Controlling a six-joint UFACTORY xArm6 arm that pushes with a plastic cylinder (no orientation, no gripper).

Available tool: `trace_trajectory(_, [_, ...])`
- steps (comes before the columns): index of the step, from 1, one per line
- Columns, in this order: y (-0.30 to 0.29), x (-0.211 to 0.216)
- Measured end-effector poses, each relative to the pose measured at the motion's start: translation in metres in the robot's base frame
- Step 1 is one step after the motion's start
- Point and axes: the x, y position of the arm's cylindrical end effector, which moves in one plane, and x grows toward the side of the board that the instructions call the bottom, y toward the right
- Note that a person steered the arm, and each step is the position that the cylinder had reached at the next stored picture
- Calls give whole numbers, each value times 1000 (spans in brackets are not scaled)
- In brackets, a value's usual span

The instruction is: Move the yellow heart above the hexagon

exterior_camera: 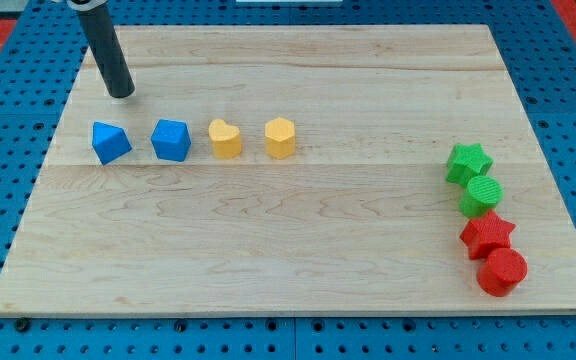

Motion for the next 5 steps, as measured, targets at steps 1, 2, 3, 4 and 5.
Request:
trace_trajectory(1, [0,0])
trace_trajectory(2, [14,-15])
trace_trajectory(3, [90,-39])
trace_trajectory(4, [196,-25])
trace_trajectory(5, [246,50])
